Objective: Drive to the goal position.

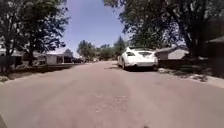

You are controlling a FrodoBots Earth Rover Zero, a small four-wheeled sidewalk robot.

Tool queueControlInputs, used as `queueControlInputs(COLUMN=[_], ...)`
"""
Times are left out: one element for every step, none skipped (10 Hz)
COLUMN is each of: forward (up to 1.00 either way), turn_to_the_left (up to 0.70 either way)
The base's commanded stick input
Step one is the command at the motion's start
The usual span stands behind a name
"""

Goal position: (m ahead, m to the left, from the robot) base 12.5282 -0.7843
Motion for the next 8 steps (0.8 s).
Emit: queueControlInputs(forward=[0.7, 0.7, 0.7, 0.7, 0.7, 0.7, 0.7, 0.7], turn_to_the_left=[0.0, 0.0, 0.0, 0.0, 0.0, 0.0, 0.0, 0.0])
